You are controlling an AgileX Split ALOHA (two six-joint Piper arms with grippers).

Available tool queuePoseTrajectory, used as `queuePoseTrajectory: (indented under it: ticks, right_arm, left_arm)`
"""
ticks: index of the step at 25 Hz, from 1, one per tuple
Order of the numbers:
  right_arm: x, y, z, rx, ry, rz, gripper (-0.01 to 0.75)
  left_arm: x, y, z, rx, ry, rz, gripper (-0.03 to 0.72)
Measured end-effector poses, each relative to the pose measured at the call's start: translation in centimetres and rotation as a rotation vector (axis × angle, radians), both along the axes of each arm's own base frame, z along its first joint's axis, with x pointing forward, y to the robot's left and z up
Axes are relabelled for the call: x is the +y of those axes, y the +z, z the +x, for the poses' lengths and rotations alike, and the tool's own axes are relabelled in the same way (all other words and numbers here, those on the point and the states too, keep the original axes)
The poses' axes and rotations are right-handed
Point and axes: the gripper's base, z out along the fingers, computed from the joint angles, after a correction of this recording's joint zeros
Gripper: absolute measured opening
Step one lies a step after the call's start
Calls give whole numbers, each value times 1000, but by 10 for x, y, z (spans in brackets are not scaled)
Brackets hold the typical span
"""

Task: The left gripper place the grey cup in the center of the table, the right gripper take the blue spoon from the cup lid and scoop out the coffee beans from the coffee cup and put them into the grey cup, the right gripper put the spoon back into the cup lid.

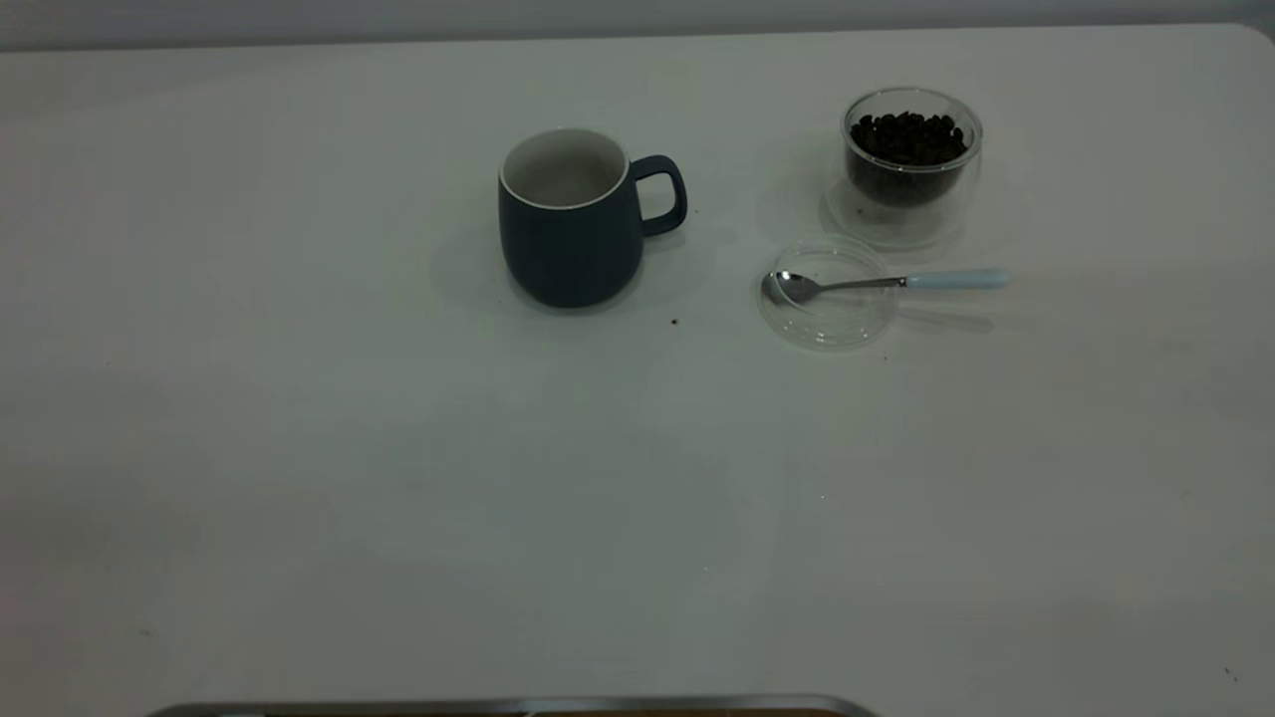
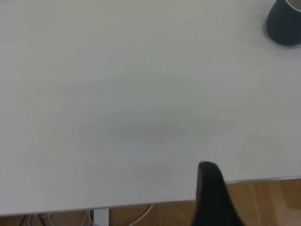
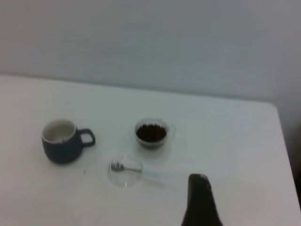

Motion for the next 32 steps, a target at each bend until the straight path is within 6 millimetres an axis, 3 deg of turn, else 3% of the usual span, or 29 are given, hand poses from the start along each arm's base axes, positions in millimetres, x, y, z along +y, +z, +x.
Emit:
queuePoseTrajectory:
  ticks: [4,8,13,19,32]
  right_arm:
    - [-3,-16,7,51,35,-2,565]
    - [-10,-44,19,148,99,-27,565]
    - [-19,-78,18,154,130,-103,565]
    - [-20,-117,31,227,143,-103,565]
    - [-23,-123,38,220,93,-95,565]
  left_arm:
    - [0,0,0,0,0,0,517]
    - [0,0,0,0,-1,2,517]
    - [0,0,0,0,-1,2,517]
    - [0,0,0,0,-1,2,517]
    - [0,0,0,0,-1,2,517]
